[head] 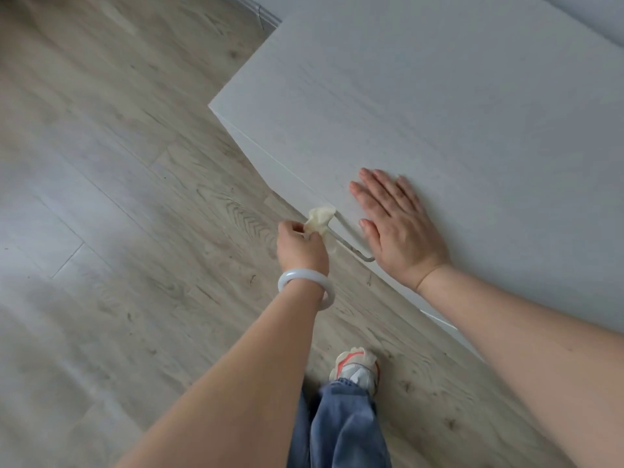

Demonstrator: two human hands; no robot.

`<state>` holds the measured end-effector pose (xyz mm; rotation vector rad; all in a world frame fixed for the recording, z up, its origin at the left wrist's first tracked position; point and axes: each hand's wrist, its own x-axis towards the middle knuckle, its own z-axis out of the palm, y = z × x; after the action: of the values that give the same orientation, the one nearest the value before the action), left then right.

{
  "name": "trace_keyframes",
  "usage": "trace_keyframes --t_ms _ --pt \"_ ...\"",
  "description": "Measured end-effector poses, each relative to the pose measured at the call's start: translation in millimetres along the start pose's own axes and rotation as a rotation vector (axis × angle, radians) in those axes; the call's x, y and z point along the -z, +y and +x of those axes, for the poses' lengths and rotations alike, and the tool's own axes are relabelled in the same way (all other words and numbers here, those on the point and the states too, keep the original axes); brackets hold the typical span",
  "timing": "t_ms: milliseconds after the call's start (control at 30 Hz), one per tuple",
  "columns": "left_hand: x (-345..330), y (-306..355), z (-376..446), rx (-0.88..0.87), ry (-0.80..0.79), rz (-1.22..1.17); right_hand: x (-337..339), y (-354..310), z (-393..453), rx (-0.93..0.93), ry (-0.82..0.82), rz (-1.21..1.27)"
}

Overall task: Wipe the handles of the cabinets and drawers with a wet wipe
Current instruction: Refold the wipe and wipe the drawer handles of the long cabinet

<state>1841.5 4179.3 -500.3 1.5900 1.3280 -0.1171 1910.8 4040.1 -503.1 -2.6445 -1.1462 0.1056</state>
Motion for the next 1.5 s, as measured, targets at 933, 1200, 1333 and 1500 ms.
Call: trace_keyframes --t_ms 933,1200,1333,1500 --pt "-10.9 -14.5 8.0 0.207 -0.243 -0.295 -2.6 -1.8 0.5 -0.01 0.018 -0.082" --pt "3.5 3.6 23.8 0.252 -0.361 -0.105 -1.9 -1.9 0.6 -0.014 0.012 -0.083" --pt "10.8 10.3 30.8 0.309 -0.425 -0.311 -1.2 -2.5 0.2 -0.019 0.003 -0.077" --pt "14.2 7.6 28.9 0.364 -0.369 -0.466 -1.1 -3.2 0.5 -0.016 0.006 -0.094"
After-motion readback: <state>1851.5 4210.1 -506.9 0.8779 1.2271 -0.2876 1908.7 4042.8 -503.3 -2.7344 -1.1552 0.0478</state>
